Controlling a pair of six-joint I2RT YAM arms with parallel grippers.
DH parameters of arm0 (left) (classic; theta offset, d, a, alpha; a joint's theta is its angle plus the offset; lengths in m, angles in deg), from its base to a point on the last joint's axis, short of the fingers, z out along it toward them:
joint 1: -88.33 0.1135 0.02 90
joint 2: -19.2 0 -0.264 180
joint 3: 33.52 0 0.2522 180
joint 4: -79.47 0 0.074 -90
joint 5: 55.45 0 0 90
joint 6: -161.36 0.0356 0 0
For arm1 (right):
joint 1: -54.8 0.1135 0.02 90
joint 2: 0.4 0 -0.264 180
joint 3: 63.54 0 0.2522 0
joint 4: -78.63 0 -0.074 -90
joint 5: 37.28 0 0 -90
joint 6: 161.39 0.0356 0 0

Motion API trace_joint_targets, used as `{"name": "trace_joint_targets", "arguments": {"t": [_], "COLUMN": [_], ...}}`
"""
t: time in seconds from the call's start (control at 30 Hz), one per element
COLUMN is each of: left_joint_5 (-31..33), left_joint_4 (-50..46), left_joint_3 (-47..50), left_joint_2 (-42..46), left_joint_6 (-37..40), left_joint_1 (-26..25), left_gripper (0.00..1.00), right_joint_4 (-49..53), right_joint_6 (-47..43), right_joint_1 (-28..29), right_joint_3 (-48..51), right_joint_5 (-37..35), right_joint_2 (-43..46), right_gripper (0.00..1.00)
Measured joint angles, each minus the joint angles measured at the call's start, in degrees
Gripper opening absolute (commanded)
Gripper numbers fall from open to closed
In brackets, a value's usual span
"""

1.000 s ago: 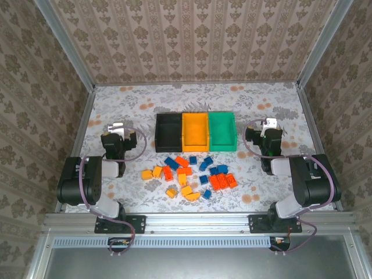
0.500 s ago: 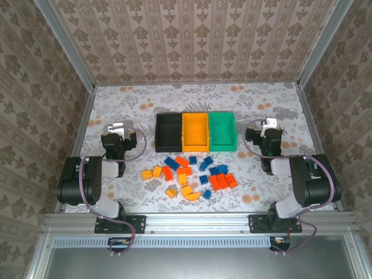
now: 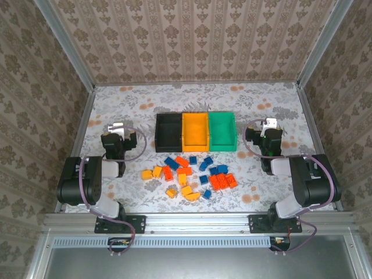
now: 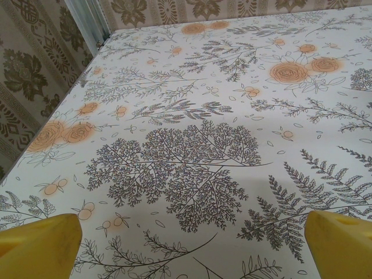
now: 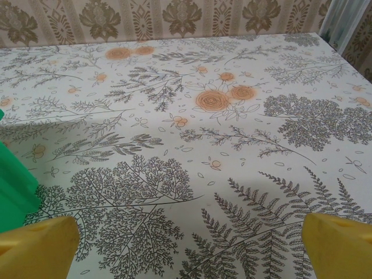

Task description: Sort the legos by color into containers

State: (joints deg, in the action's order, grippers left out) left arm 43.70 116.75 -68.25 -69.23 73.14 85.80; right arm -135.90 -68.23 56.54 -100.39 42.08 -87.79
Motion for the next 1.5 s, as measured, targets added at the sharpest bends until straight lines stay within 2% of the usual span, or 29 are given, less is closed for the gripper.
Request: {"name": "trace_joint_targets", "arguments": {"t": [0.2, 0.47, 0.6, 0.67, 0.77, 0.9, 1.0, 1.13, 1.33, 1.5], "left_joint_5": [0.28, 5.57, 6.82, 7.30, 7.13, 5.18, 2.69, -2.99, -11.17, -14.14], "left_joint_4": [-0.17, -13.33, -15.65, -16.28, -19.91, -22.56, -24.90, -25.92, -29.16, -36.81], "left_joint_3": [-0.02, -5.77, -7.69, -7.78, -8.46, -8.04, -7.93, -7.52, -5.53, -5.57], "left_joint_2": [0.09, 10.08, 15.89, 17.86, 20.04, 24.24, 26.95, 28.44, 33.24, 38.45], "left_joint_6": [0.00, -0.02, -2.93, -6.88, -15.78, -26.88, -34.16, -39.85, -46.38, -47.15], "left_joint_1": [-0.02, -2.21, -3.54, -3.45, -2.71, -1.25, 0.35, 1.55, 1.42, -3.23], "left_gripper": [1.00, 1.00, 1.00, 1.00, 1.00, 1.00, 1.00, 1.00, 0.98, 0.96], "right_joint_4": [0.81, 20.35, 27.85, 32.81, 43.23, 47.25, 48.33, 53.00, 61.09, 66.16], "right_joint_6": [0.02, 3.45, 7.67, 12.79, 25.07, 33.59, 35.69, 35.17, 31.74, 30.08], "right_joint_1": [0.00, 0.37, 3.87, 5.29, 3.89, 0.13, 0.52, 4.66, 15.63, 25.27], "right_joint_3": [-0.07, -8.66, -12.50, -14.27, -17.44, -17.99, -17.27, -16.92, -16.92, -16.92], "right_joint_5": [0.46, -2.38, -9.62, -12.76, -12.74, -5.51, -0.15, 3.78, 6.43, 6.56], "right_joint_2": [0.33, 12.63, 15.80, 15.82, 15.67, 15.02, 15.08, 16.98, 19.93, 18.82], "right_gripper": [1.00, 1.00, 1.00, 1.00, 1.00, 1.00, 1.00, 0.99, 0.96, 0.92]}}
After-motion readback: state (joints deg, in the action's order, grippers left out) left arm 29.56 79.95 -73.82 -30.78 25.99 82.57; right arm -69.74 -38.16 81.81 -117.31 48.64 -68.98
